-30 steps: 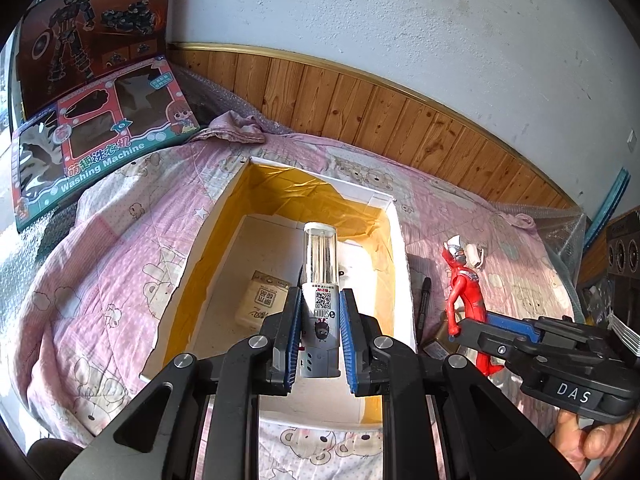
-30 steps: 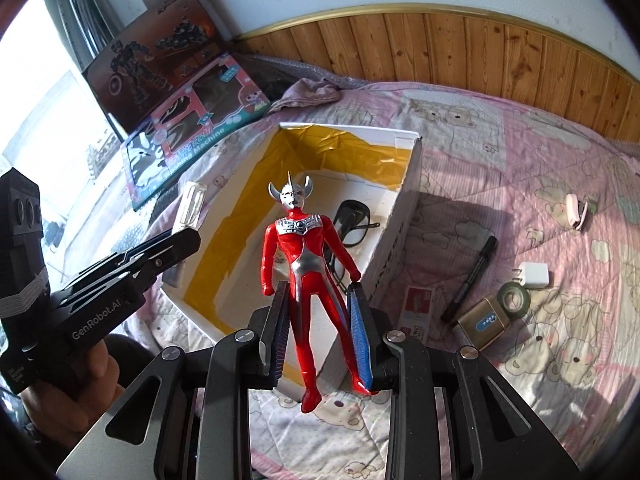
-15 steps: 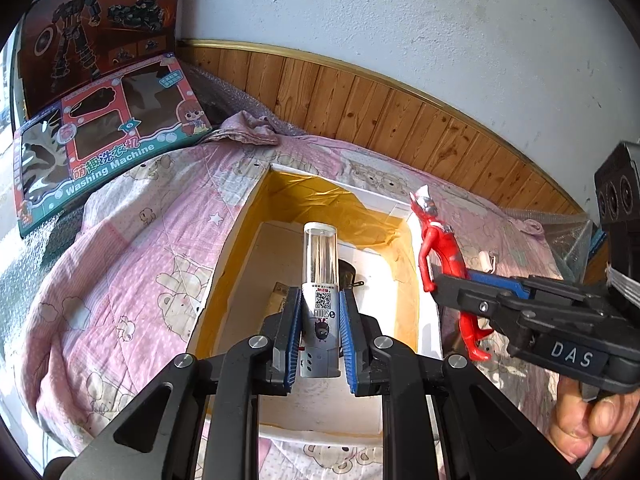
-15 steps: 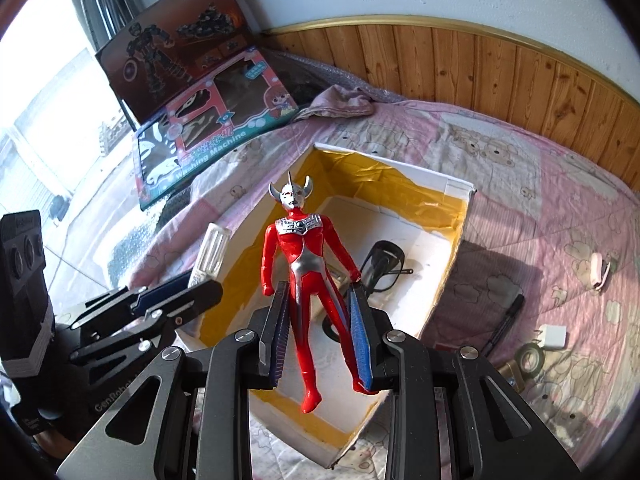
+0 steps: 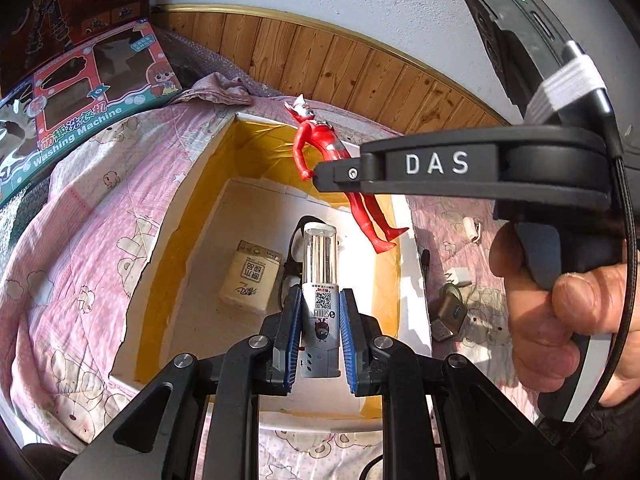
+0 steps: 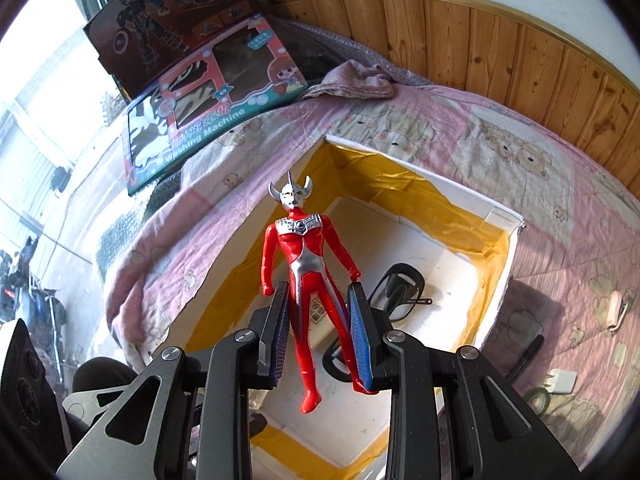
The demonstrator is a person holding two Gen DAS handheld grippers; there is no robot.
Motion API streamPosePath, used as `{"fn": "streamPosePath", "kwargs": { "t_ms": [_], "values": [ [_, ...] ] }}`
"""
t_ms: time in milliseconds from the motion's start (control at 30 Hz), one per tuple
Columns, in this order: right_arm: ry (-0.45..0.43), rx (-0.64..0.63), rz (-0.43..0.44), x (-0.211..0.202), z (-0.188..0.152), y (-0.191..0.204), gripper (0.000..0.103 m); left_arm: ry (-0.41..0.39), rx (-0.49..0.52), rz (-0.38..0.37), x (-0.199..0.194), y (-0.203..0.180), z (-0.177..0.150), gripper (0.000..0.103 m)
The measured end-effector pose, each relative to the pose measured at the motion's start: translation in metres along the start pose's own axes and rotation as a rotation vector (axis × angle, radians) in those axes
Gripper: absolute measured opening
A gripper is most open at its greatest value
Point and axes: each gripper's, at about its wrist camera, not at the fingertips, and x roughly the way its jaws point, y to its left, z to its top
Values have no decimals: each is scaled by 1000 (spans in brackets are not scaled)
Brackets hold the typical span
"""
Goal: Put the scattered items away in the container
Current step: 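Lower into the box and open right gripper while left gripper releases the clear tube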
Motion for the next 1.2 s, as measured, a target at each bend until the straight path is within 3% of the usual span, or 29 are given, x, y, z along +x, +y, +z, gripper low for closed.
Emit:
{"fn": "streamPosePath", "kwargs": {
  "t_ms": [367,667,767,800,833,1200],
  "values": [
    [91,28,-11,53,27,-11,30,71,-42,17,25,11,6,19],
    [100,44,-57,79,42,-15,32,92,-82,46,36,23,11,19],
    [94,81,-62,82,44,-22,39,101,-118,69,39,33,12,29],
    [92,95,-55,81,44,-24,39,99,-132,75,38,37,12,39],
    [89,102,-39,77,43,-25,39,91,-141,77,35,41,11,40],
    [-78,45,109,-26,-2,-5,39,-6,-170,85,-18,53,4,40]
  ]
}}
